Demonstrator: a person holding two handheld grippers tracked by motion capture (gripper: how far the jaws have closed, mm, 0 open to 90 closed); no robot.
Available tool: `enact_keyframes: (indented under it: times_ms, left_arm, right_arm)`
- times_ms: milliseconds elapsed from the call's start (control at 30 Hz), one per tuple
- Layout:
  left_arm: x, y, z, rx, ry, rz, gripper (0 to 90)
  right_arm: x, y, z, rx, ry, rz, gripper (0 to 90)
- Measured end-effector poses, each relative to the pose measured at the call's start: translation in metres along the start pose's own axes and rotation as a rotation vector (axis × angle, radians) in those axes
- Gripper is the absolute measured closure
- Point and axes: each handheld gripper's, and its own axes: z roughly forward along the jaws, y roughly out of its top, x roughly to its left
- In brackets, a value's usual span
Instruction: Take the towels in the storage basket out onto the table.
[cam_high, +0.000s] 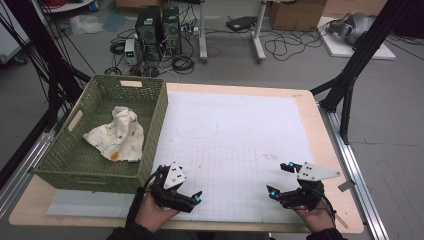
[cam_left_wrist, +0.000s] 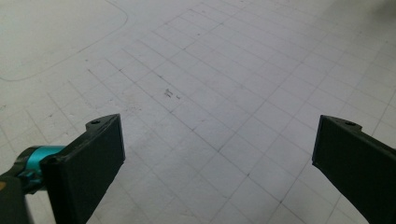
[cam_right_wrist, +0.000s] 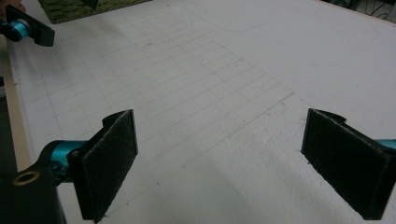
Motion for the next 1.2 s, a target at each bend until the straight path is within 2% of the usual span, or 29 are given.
enact_keyframes:
  times_ms: [333, 533, 767, 1033, 1200]
  left_arm:
    - [0.001, 0.001, -0.002, -0.008, -0.007, -0.010, 2.9]
    - [0.002, 0.004, -0.004, -0.019, -0.011, -0.030, 4.6]
    - [0.001, 0.009, -0.006, -0.022, -0.042, -0.043, 4.7]
    - [0.001, 0.023, -0.016, -0.051, -0.108, -0.056, 8.7]
    - [0.002, 0.029, -0.017, -0.055, -0.129, -0.069, 9.6]
  right_arm:
    - [0.000, 0.001, 0.003, 0.008, 0.007, -0.001, 9.7]
    - [0.001, 0.001, 0.003, 0.010, 0.009, -0.001, 9.7]
    - [0.003, 0.001, 0.001, 0.002, 0.005, -0.001, 9.7]
    - [0.004, 0.003, 0.001, -0.005, 0.003, -0.006, 9.8]
    - [0.004, 0.004, 0.001, -0.011, 0.005, -0.009, 9.8]
